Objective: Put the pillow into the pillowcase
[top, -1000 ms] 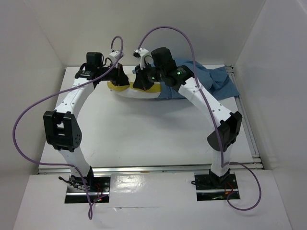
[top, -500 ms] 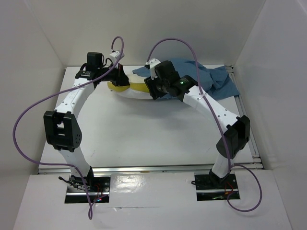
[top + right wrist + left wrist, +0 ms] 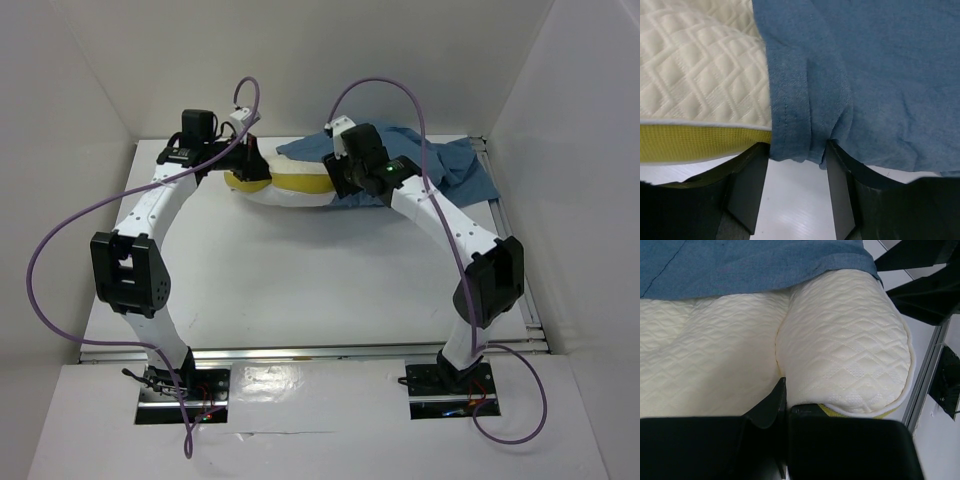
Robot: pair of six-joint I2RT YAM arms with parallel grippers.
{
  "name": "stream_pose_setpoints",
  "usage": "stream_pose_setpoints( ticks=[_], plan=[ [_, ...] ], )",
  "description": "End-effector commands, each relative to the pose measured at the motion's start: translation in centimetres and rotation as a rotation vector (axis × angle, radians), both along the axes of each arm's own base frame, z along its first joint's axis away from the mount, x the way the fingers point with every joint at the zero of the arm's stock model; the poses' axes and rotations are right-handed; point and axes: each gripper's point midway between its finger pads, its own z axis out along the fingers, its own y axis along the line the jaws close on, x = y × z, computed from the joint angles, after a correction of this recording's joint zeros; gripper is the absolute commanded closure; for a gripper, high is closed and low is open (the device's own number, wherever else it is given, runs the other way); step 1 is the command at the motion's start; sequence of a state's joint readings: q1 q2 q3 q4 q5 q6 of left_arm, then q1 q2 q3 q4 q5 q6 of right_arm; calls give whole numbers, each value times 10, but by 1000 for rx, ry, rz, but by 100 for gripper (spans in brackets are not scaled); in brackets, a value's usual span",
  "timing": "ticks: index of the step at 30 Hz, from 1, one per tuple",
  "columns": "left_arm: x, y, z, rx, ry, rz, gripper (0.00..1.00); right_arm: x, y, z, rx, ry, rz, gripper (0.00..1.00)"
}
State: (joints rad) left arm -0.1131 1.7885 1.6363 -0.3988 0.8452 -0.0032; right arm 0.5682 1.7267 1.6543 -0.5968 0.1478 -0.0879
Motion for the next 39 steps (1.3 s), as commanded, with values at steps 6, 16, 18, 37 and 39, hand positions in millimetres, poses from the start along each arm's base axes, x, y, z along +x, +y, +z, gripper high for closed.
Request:
stream_pose_setpoints(
  ticks=[6, 16, 18, 37, 39],
  plan=[
    [-9, -5, 44, -36, -107, -27, 100, 40, 14, -7, 66, -33, 21, 55],
    [-2, -4, 36, -32, -78, -2, 100, 13, 78, 61, 300, 9, 297, 100],
    [0, -3, 34, -32, -73, 11, 100, -2, 89, 79, 331, 7, 358, 100],
    [-2, -1, 28, -20, -66, 15, 100, -54, 29, 74, 239, 69, 307, 100],
    [-3, -1, 26, -14, -64, 12, 100, -55, 24, 76, 233, 59, 304, 100]
  ],
)
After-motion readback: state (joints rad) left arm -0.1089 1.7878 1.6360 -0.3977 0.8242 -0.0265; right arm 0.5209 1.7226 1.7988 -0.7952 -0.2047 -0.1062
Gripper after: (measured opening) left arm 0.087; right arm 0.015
